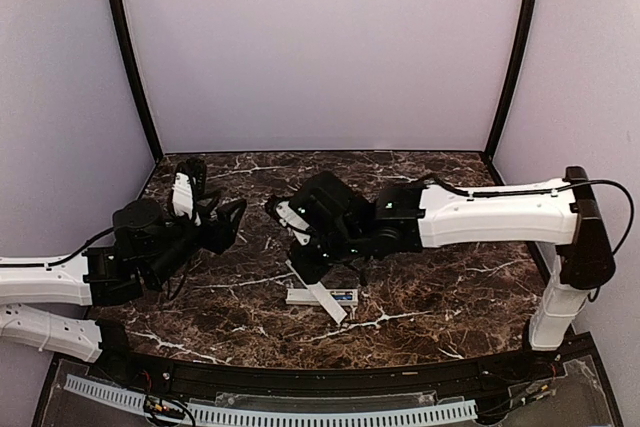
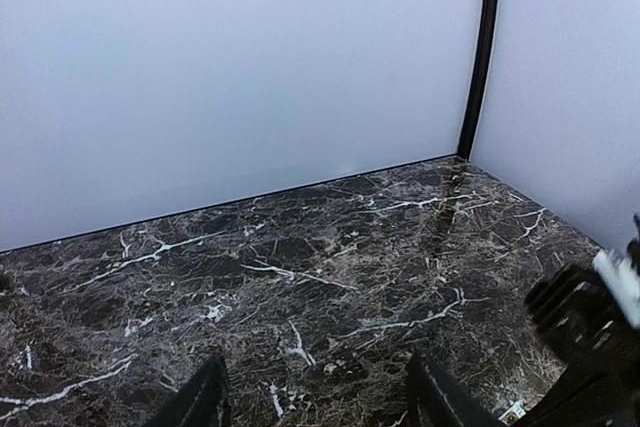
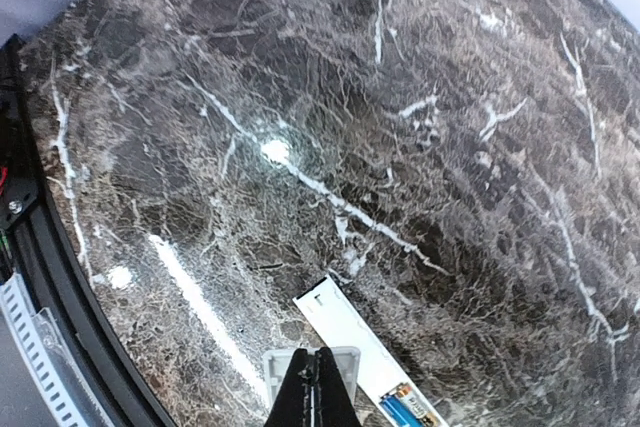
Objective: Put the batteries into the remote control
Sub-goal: Pass from the right arm to the left
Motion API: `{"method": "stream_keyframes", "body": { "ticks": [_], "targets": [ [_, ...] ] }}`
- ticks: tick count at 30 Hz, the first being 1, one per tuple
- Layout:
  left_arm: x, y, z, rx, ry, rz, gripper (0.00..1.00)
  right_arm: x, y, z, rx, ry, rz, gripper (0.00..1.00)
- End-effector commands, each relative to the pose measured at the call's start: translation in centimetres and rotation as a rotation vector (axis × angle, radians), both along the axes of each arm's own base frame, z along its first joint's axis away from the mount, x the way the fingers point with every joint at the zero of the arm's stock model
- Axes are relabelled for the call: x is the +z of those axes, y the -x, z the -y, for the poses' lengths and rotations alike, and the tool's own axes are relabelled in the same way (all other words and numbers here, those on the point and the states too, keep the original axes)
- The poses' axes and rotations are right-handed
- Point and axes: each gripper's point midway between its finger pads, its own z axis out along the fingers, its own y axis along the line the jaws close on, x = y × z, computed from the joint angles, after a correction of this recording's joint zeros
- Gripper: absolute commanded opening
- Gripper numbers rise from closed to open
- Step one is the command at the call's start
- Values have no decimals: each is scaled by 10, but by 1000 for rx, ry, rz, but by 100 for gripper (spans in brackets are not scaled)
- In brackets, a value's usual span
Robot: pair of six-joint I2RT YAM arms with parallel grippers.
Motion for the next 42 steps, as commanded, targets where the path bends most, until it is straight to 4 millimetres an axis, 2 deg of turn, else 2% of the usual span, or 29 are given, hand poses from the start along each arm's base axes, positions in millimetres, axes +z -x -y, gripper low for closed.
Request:
{"method": "stream_keyframes", "body": {
  "ticks": [1,5,7,9,10,13,15,16,17,18,19,20,23,27,33,37,42],
  "targets": [
    [23,12,16,-128,39,85,62,90,-1,-1,141,-212,179,0],
    [40,28,38,-284,58,152,69,147,3,14,245,-315,291,0],
    [51,42,53,-402,52,209,74,177,5,24,285,-378,340,0],
    [60,67,74,-588,54,252,79,205,1,37,275,-426,394,0],
    [65,72,80,-631,55,266,84,216,-1,43,266,-443,415,0],
    [71,99,101,-833,60,288,95,245,8,50,318,-527,457,0],
    [64,107,119,-935,37,274,99,261,18,52,361,-582,473,0],
    [71,107,124,-958,41,274,99,266,20,52,372,-601,477,0],
    [63,108,133,-995,30,245,99,269,23,51,383,-614,477,0],
    [72,108,137,-1004,47,244,99,272,25,51,393,-624,477,0],
    [69,106,143,-1015,49,230,99,274,27,52,400,-634,478,0],
    [78,105,144,-1011,74,240,99,275,29,52,408,-644,479,0],
    [87,92,147,-953,105,249,99,282,33,54,416,-686,483,0],
    [88,81,152,-910,127,211,99,283,31,52,400,-706,475,0],
    [89,89,160,-981,168,207,99,282,47,41,519,-720,440,0],
    [92,96,160,-1017,161,221,93,280,59,38,592,-720,419,0],
    [95,105,154,-1042,154,249,85,280,64,37,628,-722,413,0]
  ]
}}
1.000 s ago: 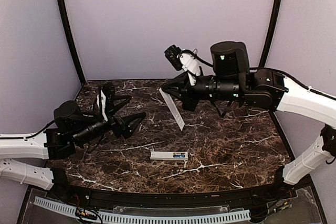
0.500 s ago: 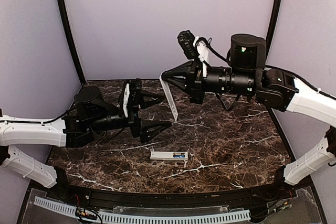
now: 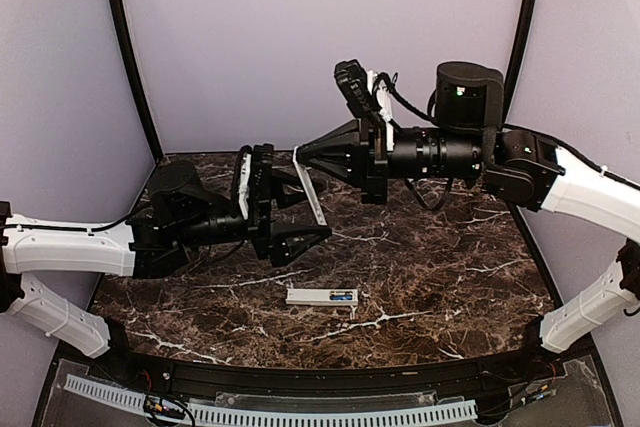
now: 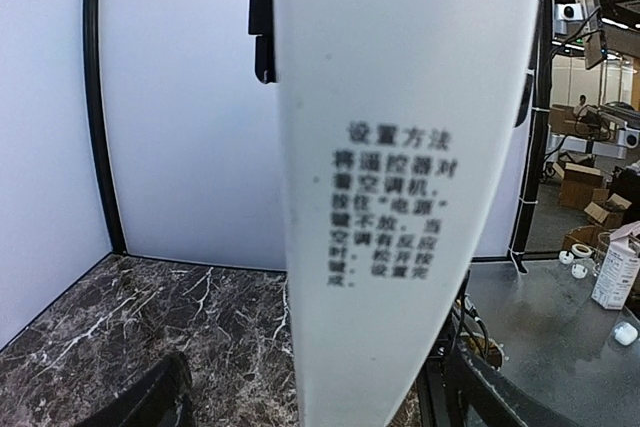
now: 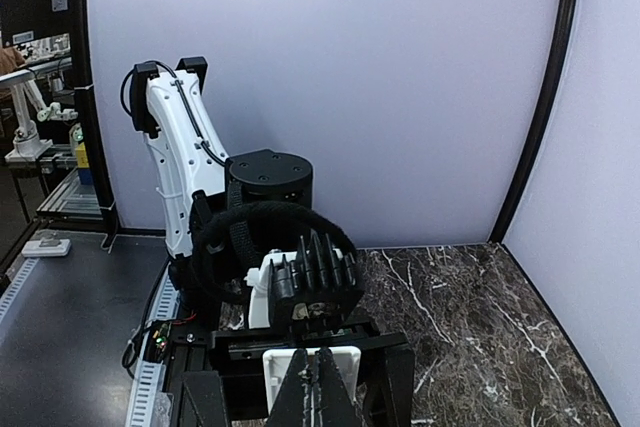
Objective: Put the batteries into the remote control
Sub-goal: Pass from the right arm to the left
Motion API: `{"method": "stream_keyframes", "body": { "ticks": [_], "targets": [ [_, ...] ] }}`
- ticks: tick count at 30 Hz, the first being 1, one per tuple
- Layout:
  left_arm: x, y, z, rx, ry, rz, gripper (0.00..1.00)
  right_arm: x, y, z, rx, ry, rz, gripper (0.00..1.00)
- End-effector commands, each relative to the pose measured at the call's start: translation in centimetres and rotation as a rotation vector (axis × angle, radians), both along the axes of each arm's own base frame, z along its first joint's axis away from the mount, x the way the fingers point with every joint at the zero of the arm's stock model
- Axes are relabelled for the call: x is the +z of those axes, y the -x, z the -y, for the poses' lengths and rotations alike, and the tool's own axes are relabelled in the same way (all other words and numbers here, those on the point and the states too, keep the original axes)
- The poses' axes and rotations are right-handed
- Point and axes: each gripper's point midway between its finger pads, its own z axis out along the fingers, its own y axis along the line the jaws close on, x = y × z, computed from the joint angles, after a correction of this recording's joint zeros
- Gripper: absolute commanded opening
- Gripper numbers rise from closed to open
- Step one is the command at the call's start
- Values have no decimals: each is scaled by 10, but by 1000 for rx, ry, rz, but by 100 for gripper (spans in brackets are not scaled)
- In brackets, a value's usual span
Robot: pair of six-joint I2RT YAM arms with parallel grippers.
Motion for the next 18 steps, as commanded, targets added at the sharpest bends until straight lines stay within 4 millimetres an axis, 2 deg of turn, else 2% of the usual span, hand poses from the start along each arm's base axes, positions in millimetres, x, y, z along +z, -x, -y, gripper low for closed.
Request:
{"method": "stream_keyframes", "body": {
  "ticks": [1,7,18],
  "targets": [
    [24,15,-7,-49,54,54,81,10,11,-2,68,-19,23,0],
    [22,24,-4,-91,41,69,63,11,14,-5,93,-19,21,0],
    [22,26,-6,-85,44,84,40,9,13,-5,93,-15,15,0]
  ]
}}
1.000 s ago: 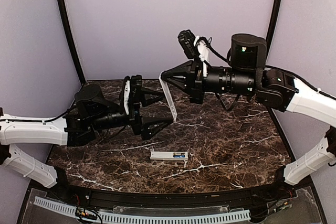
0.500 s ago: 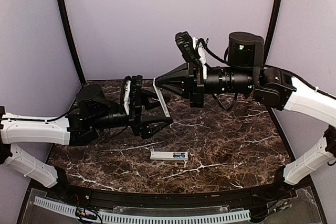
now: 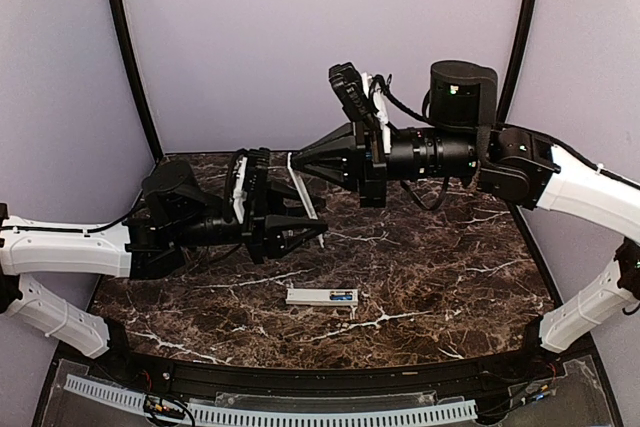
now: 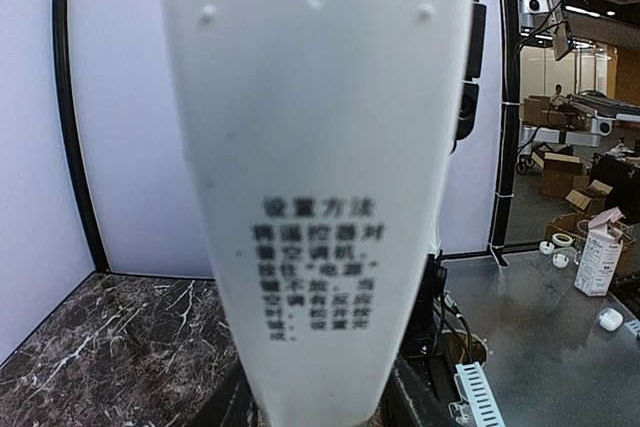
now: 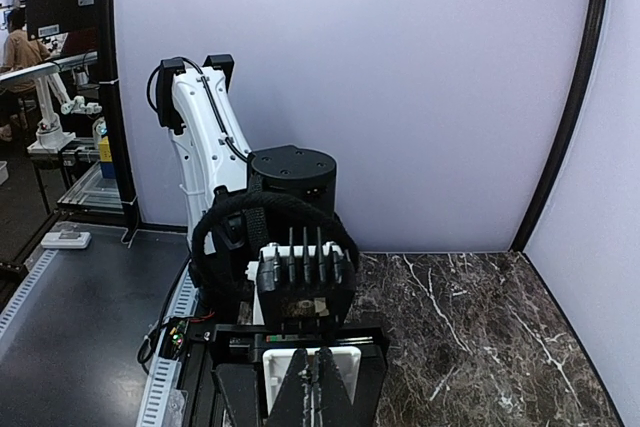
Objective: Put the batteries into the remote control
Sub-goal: Pass from the right arm to the left
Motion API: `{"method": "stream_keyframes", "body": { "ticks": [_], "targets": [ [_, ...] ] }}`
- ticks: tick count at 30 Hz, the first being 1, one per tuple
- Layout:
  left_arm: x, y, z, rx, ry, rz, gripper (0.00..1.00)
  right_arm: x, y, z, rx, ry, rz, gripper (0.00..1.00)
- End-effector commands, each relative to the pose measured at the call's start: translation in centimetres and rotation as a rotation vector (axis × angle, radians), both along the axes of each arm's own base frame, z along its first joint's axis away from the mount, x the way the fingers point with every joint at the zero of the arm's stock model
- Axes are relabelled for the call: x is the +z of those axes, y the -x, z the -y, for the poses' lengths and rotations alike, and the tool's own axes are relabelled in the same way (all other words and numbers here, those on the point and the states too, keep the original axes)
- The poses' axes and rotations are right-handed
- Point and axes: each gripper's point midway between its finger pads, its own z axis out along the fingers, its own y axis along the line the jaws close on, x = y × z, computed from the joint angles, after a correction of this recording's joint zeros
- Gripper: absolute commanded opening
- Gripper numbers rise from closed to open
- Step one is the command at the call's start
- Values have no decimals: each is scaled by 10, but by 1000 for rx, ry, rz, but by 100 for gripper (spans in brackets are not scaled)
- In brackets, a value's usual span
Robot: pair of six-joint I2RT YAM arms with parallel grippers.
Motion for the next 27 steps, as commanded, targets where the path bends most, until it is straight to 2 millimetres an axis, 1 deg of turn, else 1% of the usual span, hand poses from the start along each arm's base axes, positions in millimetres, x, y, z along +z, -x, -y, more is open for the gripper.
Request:
{"method": "stream_keyframes", "body": {
  "ticks": [1,5,9,12,17,20,22,27],
  "targets": [
    [16,8,-6,-12,36,39,40,10,2,0,14,-21,14,0],
    [15,7,-6,-8,35,38,36,9,2,0,12,-20,14,0],
    [14,6,-6,-4,33,36,30,6,3,0,16,-15,8,0],
    [14,6,-6,-4,33,36,27,6,2,0,10,-17,9,0],
    [13,5,-5,-2,28,33,19,6,1,0,6,-16,8,0],
    [13,5,-5,0,27,31,18,5,-3,0,-21,-19,10,1],
    [13,4,-5,7,26,29,18,5,-7,1,-42,-23,8,13],
    [11,-2,-6,45,14,38,16,7,-10,4,-69,-31,4,34]
  ]
}}
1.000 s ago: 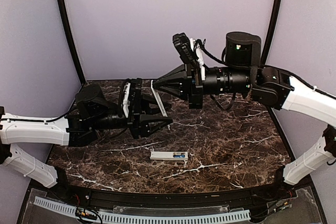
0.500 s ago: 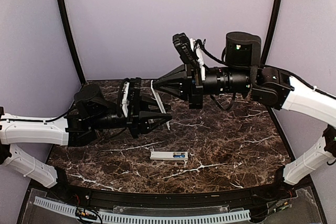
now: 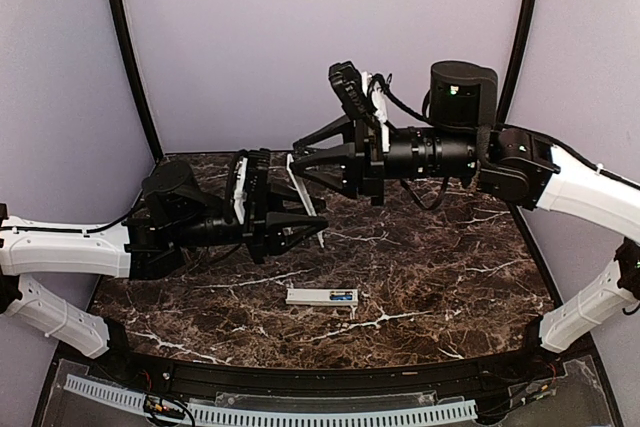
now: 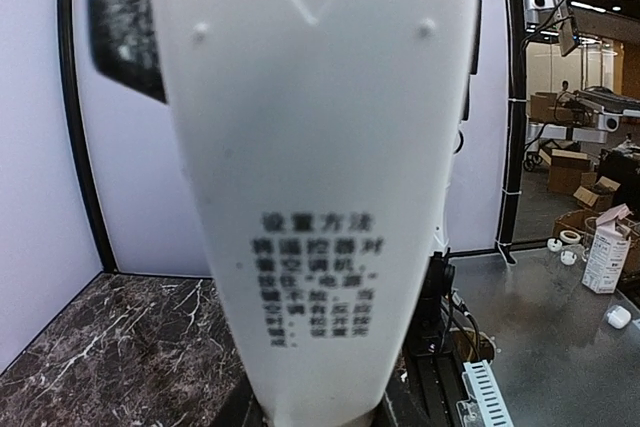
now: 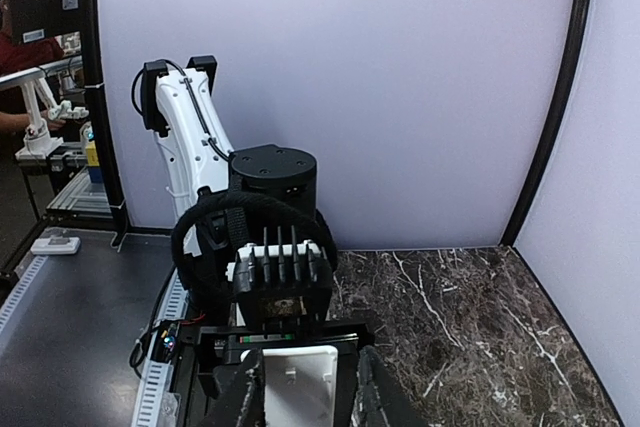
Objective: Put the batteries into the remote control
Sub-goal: Pass from the right arm to the left, then pass from the left arm to the right
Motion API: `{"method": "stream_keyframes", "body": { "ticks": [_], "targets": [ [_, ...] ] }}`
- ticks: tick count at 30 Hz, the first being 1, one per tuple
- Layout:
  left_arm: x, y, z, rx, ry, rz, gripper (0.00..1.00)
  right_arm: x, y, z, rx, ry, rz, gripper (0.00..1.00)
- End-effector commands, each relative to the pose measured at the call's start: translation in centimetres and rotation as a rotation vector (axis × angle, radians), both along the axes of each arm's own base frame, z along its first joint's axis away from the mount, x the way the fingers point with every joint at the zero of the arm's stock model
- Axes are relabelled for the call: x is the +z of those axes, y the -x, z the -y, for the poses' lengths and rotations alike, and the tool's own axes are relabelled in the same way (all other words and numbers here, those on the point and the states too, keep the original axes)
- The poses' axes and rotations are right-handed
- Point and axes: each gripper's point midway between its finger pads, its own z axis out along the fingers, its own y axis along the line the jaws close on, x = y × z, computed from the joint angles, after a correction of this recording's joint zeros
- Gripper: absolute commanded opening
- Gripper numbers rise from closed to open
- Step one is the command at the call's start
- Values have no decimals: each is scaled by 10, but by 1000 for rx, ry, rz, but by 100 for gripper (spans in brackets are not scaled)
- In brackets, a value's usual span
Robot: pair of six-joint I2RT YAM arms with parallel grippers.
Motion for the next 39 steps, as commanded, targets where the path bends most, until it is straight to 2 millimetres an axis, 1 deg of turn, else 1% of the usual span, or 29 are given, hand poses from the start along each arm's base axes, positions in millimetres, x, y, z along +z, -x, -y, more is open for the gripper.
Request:
{"method": "stream_keyframes", "body": {
  "ticks": [1,5,8,9,11,15,17,20,27,30,35,39],
  "targets": [
    [10,0,-5,31,12,39,16,7,-5,5,-42,-31,1,37],
    [10,-6,-7,68,10,42,16,7,-11,11,-101,-43,-20,42],
    [10,-17,-7,136,-1,42,16,3,-18,18,-169,-71,-62,44],
    [8,-23,-8,169,-9,36,16,6,-21,20,-191,-105,-64,44],
    [5,-31,-8,213,-26,35,16,4,-25,25,-245,-146,-125,44],
    [1,-45,-9,291,-52,34,16,-5,-36,31,-388,-187,-152,41],
    [-2,-50,-9,321,-64,30,16,-7,-37,28,-415,-199,-165,40],
    [-5,-56,-9,351,-71,24,16,-16,-41,19,-454,-188,-191,38],
    [-6,-58,-12,368,-75,24,16,-40,-44,-6,-477,-137,-225,38],
    [-4,-57,-12,370,-72,26,16,-45,-48,-12,-500,-122,-222,31],
    [-6,-57,-11,365,-78,25,16,-54,-54,-17,-534,-100,-204,10],
    [-6,-57,-11,365,-79,26,16,-60,-61,-16,-576,-75,-197,1]
  ]
}}
